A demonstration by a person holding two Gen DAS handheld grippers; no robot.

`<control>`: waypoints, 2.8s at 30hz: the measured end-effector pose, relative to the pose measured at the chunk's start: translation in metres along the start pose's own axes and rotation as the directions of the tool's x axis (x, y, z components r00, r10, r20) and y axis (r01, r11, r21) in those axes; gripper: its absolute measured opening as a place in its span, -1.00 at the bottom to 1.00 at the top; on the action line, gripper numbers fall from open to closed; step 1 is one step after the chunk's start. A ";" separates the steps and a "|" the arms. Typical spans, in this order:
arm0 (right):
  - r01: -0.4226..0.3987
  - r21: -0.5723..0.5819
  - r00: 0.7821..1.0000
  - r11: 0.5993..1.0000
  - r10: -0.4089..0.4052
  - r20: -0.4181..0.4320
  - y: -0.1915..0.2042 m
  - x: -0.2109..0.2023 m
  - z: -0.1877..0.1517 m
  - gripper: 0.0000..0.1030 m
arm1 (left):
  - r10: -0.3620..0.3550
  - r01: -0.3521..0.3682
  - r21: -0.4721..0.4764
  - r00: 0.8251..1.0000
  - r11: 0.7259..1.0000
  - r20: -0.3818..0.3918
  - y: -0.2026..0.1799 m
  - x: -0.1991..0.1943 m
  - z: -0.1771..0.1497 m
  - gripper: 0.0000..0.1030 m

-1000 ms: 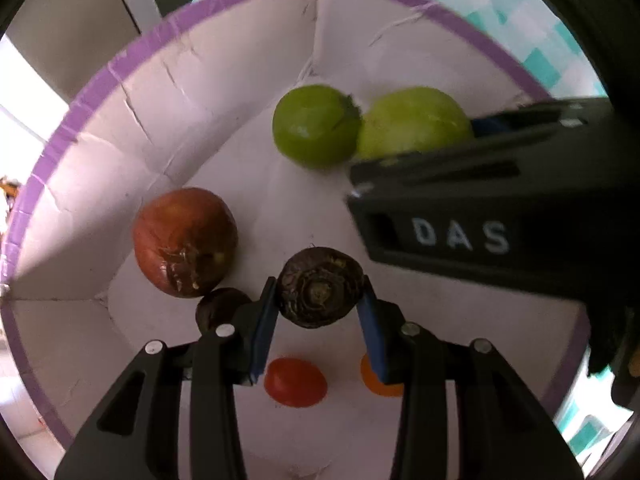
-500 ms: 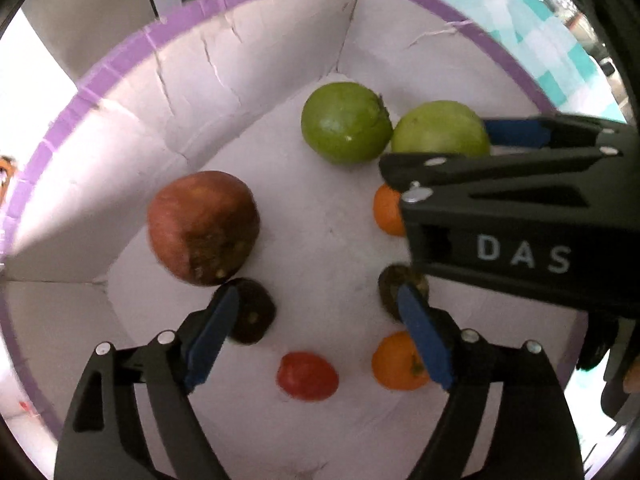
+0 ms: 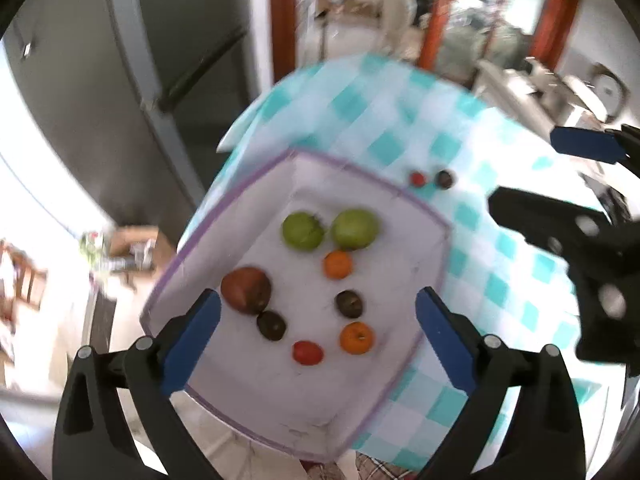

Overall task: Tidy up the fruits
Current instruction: 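Move both grippers back to the last red tomato and mushroom, then grasp the red tomato with the left gripper while the right gripper grasps the dark mushroom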

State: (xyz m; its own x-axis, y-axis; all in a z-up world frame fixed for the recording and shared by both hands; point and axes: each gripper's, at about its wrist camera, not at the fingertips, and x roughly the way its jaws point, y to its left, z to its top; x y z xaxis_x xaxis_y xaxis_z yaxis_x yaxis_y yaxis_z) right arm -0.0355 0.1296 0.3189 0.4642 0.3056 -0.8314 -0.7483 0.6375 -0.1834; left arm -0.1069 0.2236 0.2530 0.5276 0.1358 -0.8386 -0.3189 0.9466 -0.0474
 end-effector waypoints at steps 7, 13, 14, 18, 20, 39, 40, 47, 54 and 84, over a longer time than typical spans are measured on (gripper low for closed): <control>0.077 0.067 0.991 0.995 -0.084 0.105 -0.021 -0.111 -0.081 0.71 | -0.112 0.084 0.175 0.982 0.981 0.154 -0.059 -0.078 -0.015 0.96; 0.129 0.156 0.972 0.979 -0.156 0.174 -0.033 -0.166 -0.148 0.71 | -0.197 0.116 0.334 0.955 0.936 0.221 -0.083 -0.121 -0.047 0.96; 0.131 0.184 0.969 0.974 -0.165 0.184 -0.035 -0.172 -0.158 0.71 | -0.208 0.121 0.347 0.953 0.930 0.223 -0.084 -0.124 -0.051 0.96; 0.149 0.312 0.951 0.938 -0.223 0.214 -0.049 -0.199 -0.200 0.71 | -0.253 0.153 0.381 0.941 0.912 0.226 -0.083 -0.138 -0.069 0.96; 0.159 0.349 0.947 0.923 -0.242 0.209 -0.053 -0.205 -0.216 0.71 | -0.263 0.156 0.400 0.937 0.903 0.229 -0.082 -0.141 -0.074 0.96; 0.219 0.494 0.962 0.841 -0.270 0.033 -0.131 -0.104 -0.258 0.71 | -0.210 0.191 0.299 0.977 0.935 0.034 -0.078 -0.021 -0.066 0.96; 0.220 0.494 0.962 0.841 -0.271 0.033 -0.138 -0.092 -0.251 0.71 | -0.209 0.196 0.276 0.978 0.941 0.020 -0.079 -0.011 -0.060 0.96; 0.165 0.494 0.979 0.853 -0.202 0.021 -0.183 0.003 -0.212 0.71 | -0.199 0.200 0.128 0.980 0.971 -0.026 -0.098 0.066 -0.003 0.96; 0.084 0.499 0.996 0.862 -0.078 -0.033 -0.227 0.118 -0.183 0.71 | -0.182 0.181 0.144 0.983 0.973 -0.008 -0.143 0.122 0.043 0.96; -0.045 0.159 0.998 0.986 0.038 0.049 -0.224 0.362 -0.070 -0.34 | -0.041 0.022 -0.118 0.986 0.993 -0.161 -0.144 0.299 0.154 0.97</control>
State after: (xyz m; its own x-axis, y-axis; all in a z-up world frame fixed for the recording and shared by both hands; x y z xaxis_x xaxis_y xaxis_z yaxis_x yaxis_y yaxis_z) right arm 0.2669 0.0482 0.0224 0.4578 0.3636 -0.8113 -0.6838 0.7272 -0.0600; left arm 0.2179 0.1728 0.0929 0.4067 0.0479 -0.9123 -0.3977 0.9083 -0.1296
